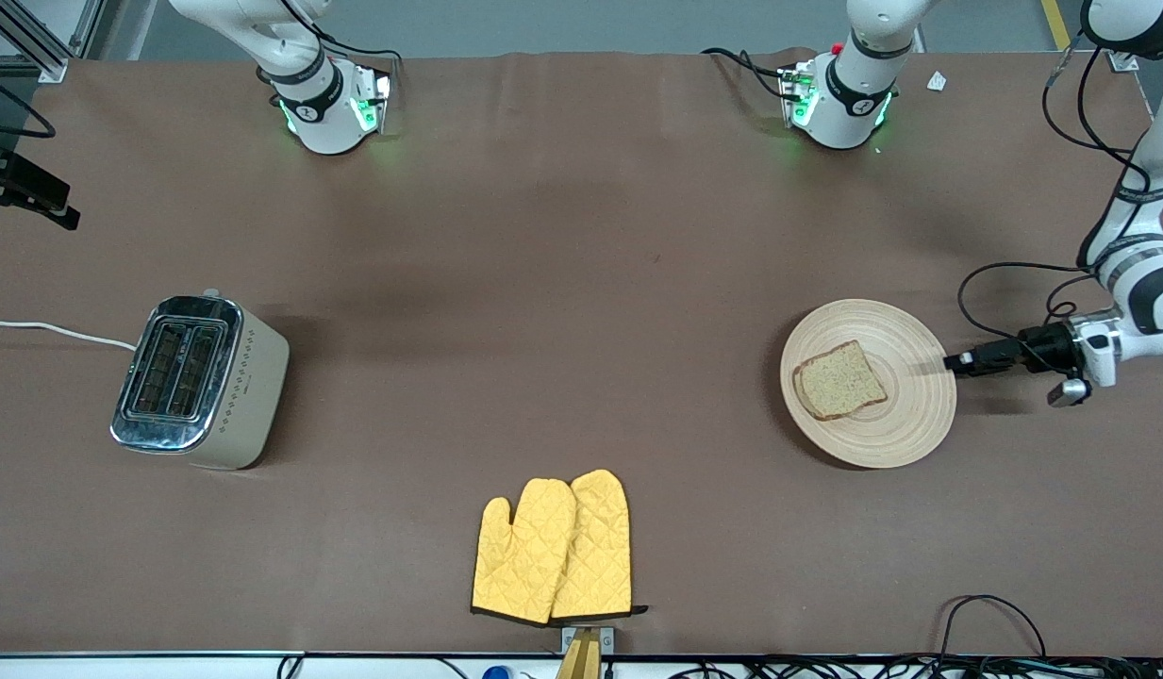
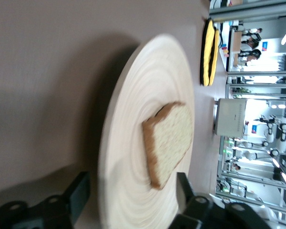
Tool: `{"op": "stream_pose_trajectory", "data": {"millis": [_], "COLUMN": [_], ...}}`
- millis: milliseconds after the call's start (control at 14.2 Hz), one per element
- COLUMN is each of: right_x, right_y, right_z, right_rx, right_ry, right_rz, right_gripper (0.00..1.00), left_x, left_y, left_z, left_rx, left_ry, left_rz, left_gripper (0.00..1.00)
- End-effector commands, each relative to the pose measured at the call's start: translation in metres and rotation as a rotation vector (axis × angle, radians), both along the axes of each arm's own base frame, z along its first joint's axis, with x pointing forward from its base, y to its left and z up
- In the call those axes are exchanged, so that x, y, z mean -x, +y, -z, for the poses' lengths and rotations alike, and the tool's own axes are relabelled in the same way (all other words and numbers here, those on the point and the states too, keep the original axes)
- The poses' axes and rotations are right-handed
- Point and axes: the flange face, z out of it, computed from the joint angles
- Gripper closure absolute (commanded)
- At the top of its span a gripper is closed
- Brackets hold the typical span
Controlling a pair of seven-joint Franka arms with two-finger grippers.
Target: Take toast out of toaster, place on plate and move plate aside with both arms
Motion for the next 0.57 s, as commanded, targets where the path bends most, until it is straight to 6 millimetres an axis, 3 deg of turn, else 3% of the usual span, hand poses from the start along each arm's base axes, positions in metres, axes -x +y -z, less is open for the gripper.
{"op": "stream_pose_trajectory", "data": {"millis": [0,141,283,353,494], "right_x": [0.000,0.001,0.001,0.001,0.001], "right_y": [-0.005,-0.004,-0.005,-0.005,-0.004], "right_z": [0.001,0.001,0.001,0.001,0.001], "right_rx": [0.008,0.008,0.008,0.008,0.008], "right_ry": [-0.003,-0.001,-0.001,-0.001,0.000], "right_rz": [-0.011,-0.011,-0.009,-0.011,-0.011], "right_gripper": [0.00,0.00,0.00,0.00,0.00], "left_x": [-0.037,-0.059,-0.068,-0.071,-0.068], "left_y": [-0.012,-0.026,-0.048,-0.069,-0.116], "left_z": [-0.104,-0.175,-0.241,-0.277,-0.326], "left_rx": [-0.127,-0.187,-0.291,-0.377,-0.548], "left_ry": [0.075,0.111,0.164,0.191,0.254], "left_rz": [0.048,0.043,0.036,0.022,-0.007], "left_gripper": [0.00,0.00,0.00,0.00,0.00]}}
